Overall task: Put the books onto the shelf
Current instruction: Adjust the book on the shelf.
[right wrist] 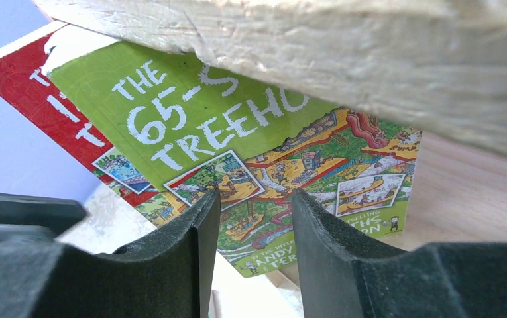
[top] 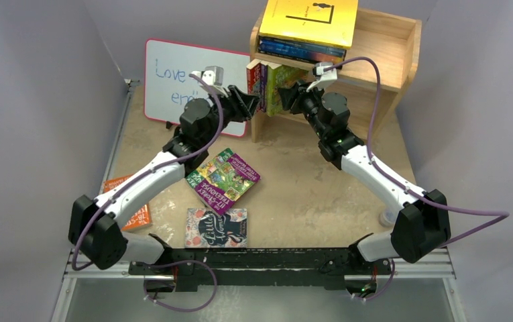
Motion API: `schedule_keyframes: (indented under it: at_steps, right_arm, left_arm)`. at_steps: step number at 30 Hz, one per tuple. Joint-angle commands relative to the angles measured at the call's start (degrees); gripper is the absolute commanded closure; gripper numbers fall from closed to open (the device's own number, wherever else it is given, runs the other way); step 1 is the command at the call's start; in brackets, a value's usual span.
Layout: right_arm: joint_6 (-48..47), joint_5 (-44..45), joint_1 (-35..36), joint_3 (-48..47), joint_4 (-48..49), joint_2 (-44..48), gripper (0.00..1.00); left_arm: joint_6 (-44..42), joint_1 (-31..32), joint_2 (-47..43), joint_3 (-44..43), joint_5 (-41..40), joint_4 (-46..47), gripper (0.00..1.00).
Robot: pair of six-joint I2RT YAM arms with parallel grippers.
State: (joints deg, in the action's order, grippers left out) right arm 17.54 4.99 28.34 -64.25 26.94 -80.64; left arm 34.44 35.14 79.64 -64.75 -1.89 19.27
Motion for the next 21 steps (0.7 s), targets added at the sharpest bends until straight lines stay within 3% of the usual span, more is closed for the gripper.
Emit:
schedule_keyframes:
  at_steps: [1, 7, 11, 21]
  right_arm:
    - [-1.09, 0.88, -0.1, -1.41, 3.49, 0.27, 0.54]
    - [-1.12, 0.56, -0.13, -1.69, 3.18, 0.22, 0.53]
    - [-1.24, -0.72, -0.1, -1.59, 3.59, 0.29, 0.53]
    - [-1.63, -1.38, -0.12, -1.91, 3.74, 0.31, 0.53]
  left_arm:
    - [-3.98, -1.18, -5.14, -0.52, -5.48, -6.07, 0.56]
    - [-5.0, -2.28, -2.94, -2.66, -4.26, -6.92, 0.53]
    - [-4.69, -2.93, 0.02, -4.75, -1.77, -5.77, 0.67]
    - [-6.02, -3.4, 6.2, -8.1, -0.33, -1.25, 0.8]
